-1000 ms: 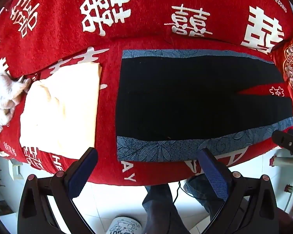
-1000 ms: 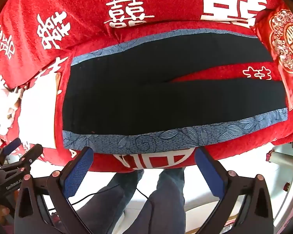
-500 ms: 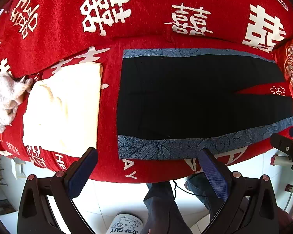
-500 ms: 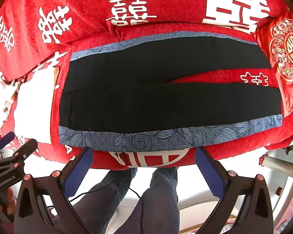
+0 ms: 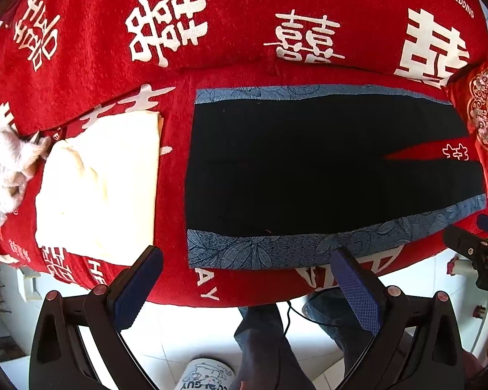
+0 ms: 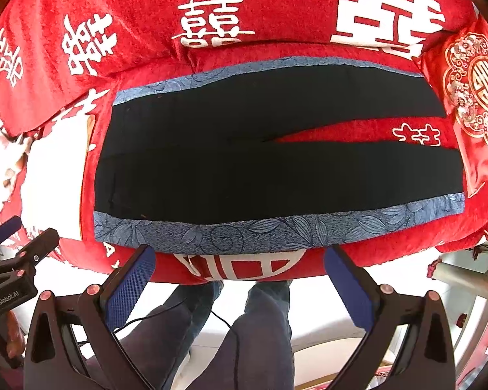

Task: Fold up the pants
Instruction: 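Move both grippers toward the black trousers' patterned waistband edge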

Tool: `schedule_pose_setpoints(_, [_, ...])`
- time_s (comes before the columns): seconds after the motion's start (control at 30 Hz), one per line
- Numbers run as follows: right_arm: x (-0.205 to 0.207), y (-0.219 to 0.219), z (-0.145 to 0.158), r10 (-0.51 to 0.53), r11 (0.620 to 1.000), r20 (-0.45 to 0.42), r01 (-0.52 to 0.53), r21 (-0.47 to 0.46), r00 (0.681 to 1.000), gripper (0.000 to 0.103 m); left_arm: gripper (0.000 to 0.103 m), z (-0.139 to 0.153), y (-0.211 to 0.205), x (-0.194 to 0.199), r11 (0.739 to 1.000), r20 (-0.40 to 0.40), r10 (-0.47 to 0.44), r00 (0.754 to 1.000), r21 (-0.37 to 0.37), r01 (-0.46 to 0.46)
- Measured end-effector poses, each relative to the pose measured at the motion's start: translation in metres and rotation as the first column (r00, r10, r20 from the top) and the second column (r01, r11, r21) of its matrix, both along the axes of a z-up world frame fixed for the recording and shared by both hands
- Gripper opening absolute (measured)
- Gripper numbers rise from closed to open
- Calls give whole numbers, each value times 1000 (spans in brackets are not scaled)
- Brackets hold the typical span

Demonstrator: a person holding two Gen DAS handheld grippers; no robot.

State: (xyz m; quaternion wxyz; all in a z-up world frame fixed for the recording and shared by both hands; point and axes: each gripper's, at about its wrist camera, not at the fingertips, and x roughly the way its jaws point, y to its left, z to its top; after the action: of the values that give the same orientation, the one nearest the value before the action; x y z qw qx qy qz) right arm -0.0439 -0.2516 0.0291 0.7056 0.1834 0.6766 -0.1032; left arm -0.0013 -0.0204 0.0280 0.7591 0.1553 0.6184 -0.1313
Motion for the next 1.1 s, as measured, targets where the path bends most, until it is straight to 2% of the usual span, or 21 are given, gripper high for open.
schedule_pose_setpoints(0.63, [-4, -18, 0, 32, 999, 16, -32, 32, 999, 103, 103, 12, -17, -13, 998, 42, 31, 999, 49, -33])
schedule_pose_setpoints(1.1, [-22, -46, -5, 85, 993, 11, -85, 77, 996, 103, 103, 17, -33, -54, 990, 46, 97, 994, 100, -101])
